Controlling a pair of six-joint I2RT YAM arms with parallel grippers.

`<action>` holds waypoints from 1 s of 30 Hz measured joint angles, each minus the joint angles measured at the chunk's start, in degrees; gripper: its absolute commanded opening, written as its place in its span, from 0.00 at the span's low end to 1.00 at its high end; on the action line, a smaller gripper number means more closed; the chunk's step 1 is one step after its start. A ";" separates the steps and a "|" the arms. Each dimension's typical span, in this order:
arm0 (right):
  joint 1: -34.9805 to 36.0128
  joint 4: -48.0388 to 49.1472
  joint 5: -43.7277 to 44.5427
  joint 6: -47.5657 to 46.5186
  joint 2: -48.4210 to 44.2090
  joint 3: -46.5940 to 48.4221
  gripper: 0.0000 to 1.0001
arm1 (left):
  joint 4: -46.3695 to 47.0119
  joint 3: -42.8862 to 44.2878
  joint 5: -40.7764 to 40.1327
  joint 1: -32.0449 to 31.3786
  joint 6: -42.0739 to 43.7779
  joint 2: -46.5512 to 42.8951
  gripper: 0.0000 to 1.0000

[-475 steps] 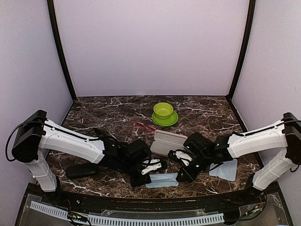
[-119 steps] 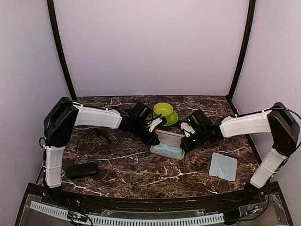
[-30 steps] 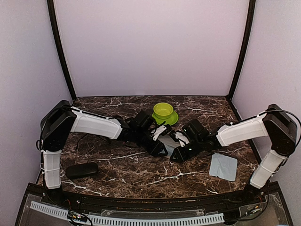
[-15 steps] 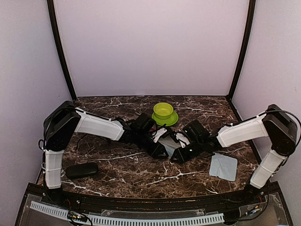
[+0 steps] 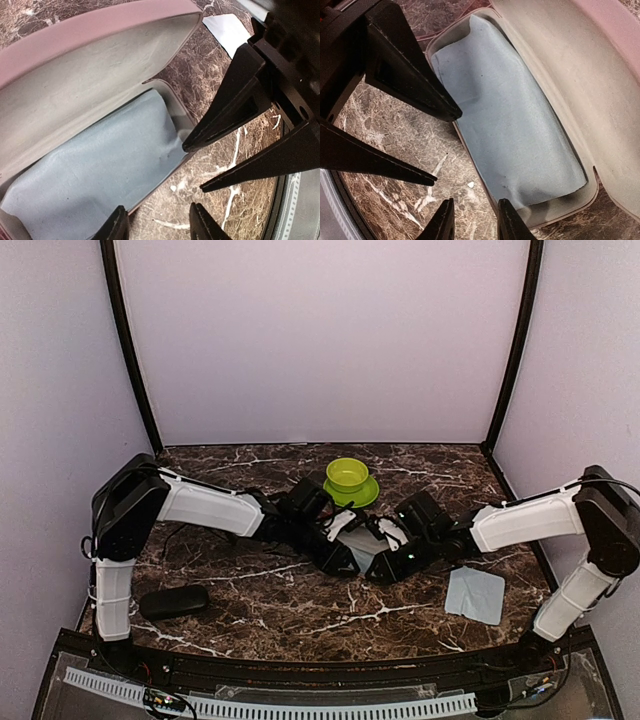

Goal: Organize the sunglasses
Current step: Adjust the folded cleaning cloth on the sunglasses case.

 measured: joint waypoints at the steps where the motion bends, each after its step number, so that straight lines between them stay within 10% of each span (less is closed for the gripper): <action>1: -0.07 0.02 -0.09 -0.02 -0.15 0.00 0.31 | -0.26 0.00 0.00 0.00 -0.07 -0.24 0.44; 18: -0.39 -0.11 3.32 3.34 -12.28 -3.89 0.43 | -1.46 -8.00 -4.55 1.49 -0.48 -14.27 0.53; 30: 2.23 -6.01 9.90 2.21 -13.46 4.00 0.66 | -11.28 -13.99 -21.94 9.70 -3.89 -31.45 0.65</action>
